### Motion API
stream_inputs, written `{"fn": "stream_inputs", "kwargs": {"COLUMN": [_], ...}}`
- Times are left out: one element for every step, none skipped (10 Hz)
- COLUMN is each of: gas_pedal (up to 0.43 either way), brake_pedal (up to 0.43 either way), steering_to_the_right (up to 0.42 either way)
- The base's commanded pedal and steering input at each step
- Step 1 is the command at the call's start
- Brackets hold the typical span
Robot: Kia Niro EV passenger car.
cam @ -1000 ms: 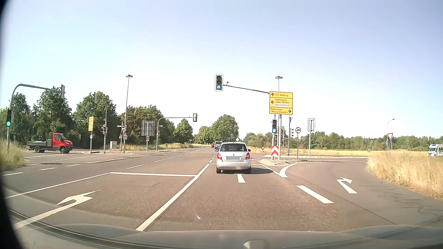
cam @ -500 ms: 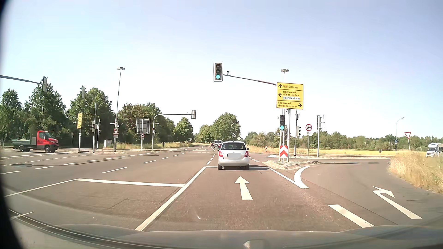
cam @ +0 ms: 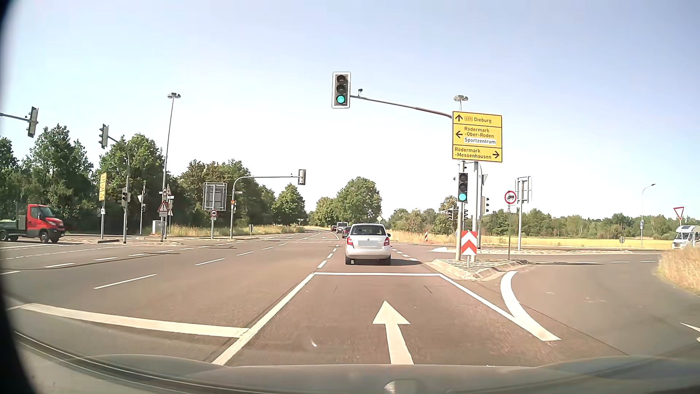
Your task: Follow the waypoints while adhering to traffic rules and regulations
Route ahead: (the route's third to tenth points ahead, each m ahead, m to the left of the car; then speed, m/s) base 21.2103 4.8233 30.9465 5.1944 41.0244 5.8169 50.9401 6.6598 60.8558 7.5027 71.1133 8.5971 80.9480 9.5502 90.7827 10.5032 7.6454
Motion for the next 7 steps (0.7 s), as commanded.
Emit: {"fn": "stream_inputs", "kwargs": {"gas_pedal": [0.240,0.240,0.240,0.240,0.240,0.240,0.240], "brake_pedal": [0.018,0.018,0.018,0.018,0.018,0.018,0.018], "steering_to_the_right": [-0.005,-0.004,-0.004,-0.004,-0.004,-0.004,-0.004]}}
